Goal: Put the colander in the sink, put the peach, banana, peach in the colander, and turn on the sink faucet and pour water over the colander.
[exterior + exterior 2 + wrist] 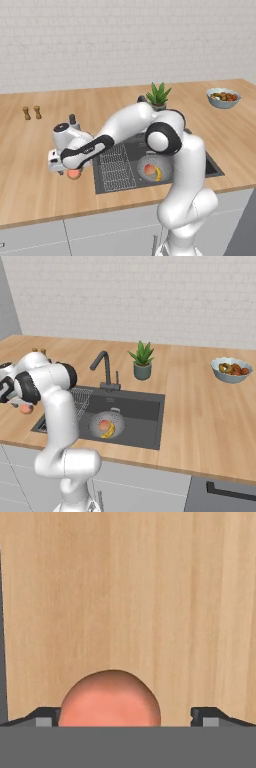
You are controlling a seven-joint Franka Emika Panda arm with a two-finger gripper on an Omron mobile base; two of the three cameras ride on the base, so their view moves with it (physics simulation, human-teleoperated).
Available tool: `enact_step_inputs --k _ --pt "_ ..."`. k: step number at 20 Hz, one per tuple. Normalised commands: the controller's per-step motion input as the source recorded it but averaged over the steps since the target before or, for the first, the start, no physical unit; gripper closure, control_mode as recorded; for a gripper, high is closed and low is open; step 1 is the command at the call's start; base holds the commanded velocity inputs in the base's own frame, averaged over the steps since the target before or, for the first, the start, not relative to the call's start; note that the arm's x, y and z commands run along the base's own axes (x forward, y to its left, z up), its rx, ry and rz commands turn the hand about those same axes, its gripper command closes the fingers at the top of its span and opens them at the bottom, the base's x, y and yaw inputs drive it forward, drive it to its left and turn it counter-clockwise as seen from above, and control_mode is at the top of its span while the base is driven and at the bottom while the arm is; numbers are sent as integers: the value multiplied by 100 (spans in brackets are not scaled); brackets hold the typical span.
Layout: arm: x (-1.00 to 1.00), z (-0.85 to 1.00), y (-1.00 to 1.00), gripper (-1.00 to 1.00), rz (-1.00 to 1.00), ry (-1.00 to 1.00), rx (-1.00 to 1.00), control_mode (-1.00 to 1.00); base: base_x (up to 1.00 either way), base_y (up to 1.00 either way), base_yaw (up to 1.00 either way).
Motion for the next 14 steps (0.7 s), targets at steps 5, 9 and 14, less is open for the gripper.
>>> enact_step_inputs --k 5,9,14 --pt "0 -50 -3 -100 1 0 -2 -100 0 0 0" --pt "-8 -73 -24 -100 0 0 -2 -100 0 0 0" --pt "-20 -80 -29 -100 0 0 0 -100 0 0 0"
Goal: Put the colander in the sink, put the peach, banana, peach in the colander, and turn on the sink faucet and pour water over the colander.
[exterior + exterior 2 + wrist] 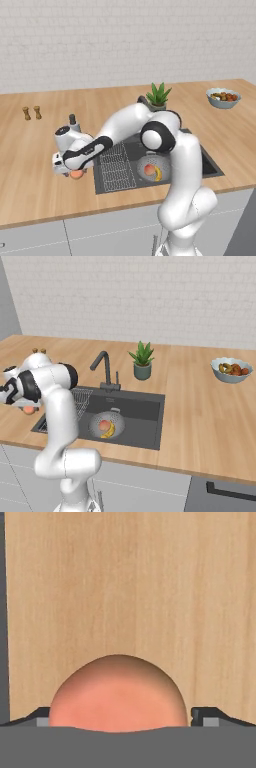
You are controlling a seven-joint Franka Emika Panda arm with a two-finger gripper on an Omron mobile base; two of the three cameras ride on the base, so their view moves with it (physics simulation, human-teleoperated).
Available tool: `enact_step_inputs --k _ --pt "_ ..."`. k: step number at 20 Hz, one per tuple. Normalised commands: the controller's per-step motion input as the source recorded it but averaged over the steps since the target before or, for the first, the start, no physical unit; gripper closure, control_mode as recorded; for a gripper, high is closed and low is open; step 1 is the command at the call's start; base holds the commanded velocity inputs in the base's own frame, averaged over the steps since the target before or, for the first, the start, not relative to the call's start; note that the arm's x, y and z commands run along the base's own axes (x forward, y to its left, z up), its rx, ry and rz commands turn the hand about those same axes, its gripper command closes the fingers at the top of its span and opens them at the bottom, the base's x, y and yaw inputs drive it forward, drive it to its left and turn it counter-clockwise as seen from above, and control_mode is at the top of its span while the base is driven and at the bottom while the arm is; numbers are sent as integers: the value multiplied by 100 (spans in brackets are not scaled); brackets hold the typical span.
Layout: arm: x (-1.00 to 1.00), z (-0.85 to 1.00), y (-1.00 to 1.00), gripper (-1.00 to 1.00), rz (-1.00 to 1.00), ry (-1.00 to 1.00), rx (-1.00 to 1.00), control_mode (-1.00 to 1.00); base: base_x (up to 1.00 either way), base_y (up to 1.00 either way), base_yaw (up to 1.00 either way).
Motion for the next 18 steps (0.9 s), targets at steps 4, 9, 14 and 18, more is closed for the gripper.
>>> enact_step_inputs --k 4,9,14,18 --pt "-16 -69 -6 100 0 0 0 -100 0 0 0" --pt "-51 -25 -29 100 -5 -7 0 -100 0 0 0" --pt "-33 42 -69 100 -30 -13 0 -100 0 0 0" --pt "-6 65 -93 100 -41 -7 1 -100 0 0 0"
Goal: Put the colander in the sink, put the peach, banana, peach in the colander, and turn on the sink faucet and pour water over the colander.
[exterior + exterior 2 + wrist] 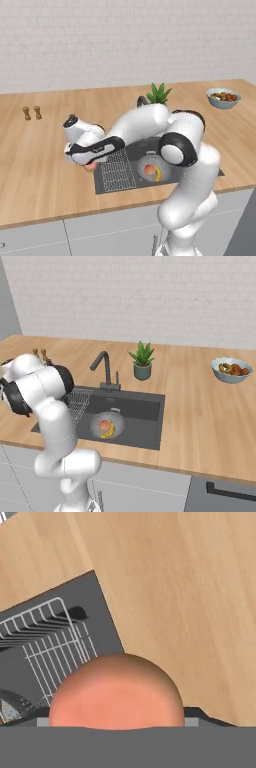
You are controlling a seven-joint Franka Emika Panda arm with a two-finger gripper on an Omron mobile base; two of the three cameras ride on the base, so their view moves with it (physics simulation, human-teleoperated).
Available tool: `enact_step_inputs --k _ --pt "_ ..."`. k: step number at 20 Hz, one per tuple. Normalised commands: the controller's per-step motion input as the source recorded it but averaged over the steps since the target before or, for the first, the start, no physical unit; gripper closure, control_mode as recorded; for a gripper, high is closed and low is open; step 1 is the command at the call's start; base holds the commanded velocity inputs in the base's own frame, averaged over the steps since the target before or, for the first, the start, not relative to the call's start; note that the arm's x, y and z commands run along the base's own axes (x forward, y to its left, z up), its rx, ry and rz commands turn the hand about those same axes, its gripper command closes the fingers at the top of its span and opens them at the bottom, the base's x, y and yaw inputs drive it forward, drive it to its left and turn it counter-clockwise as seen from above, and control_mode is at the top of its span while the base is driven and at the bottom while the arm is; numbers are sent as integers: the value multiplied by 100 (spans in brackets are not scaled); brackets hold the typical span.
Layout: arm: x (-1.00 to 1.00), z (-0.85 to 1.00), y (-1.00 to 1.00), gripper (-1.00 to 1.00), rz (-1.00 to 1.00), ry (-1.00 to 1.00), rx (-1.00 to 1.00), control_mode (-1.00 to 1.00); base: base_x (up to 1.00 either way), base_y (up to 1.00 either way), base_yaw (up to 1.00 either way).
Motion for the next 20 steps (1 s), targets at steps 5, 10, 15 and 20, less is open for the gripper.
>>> enact_step_inputs --k 5,10,15,20 --pt "-2 79 -84 100 -48 -3 4 -100 0 0 0" --pt "0 55 -50 100 -61 -9 1 -100 0 0 0" --pt "0 23 -15 100 -79 -5 0 -100 0 0 0" --pt "0 27 -13 100 -80 -6 0 -100 0 0 0"
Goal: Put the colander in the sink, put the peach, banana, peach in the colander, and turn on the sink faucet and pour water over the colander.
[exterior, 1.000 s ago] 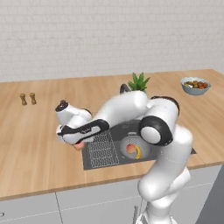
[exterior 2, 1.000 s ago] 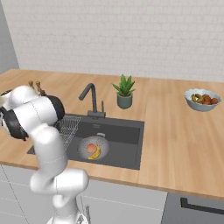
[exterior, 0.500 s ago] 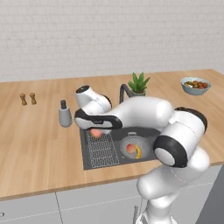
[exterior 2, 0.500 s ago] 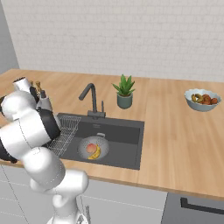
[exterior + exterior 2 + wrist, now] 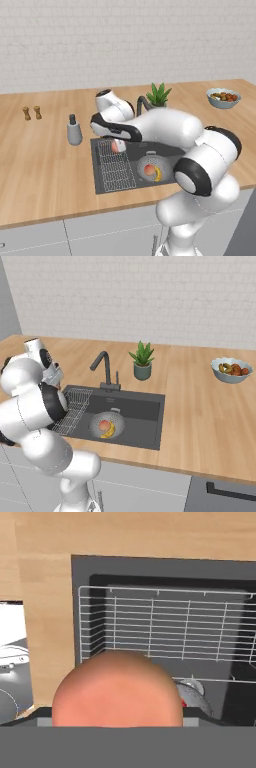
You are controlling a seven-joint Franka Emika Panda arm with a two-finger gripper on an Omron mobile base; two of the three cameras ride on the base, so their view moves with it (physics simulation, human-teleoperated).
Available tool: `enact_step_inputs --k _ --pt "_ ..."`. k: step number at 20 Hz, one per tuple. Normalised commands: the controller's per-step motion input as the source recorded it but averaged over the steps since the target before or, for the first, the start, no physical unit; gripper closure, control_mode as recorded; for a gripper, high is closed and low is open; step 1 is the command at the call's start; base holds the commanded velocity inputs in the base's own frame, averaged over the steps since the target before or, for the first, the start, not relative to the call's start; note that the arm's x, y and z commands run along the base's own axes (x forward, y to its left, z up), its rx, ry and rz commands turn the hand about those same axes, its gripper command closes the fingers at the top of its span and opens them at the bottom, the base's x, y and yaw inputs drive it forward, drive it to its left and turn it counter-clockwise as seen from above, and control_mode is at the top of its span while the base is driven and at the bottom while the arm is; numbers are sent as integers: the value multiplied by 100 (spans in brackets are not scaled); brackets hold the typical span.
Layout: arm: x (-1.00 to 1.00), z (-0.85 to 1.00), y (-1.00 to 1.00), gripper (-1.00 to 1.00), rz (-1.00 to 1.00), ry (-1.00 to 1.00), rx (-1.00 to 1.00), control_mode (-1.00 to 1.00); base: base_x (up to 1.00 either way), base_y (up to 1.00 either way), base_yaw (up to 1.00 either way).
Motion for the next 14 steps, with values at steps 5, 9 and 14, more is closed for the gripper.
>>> enact_step_inputs --k 5,9,14 --pt "1 17 0 100 -85 -18 0 -100 0 0 0" --pt "0 16 0 100 -77 -36 0 -100 0 0 0" --pt "0 16 0 100 -74 -43 0 -100 0 0 0"
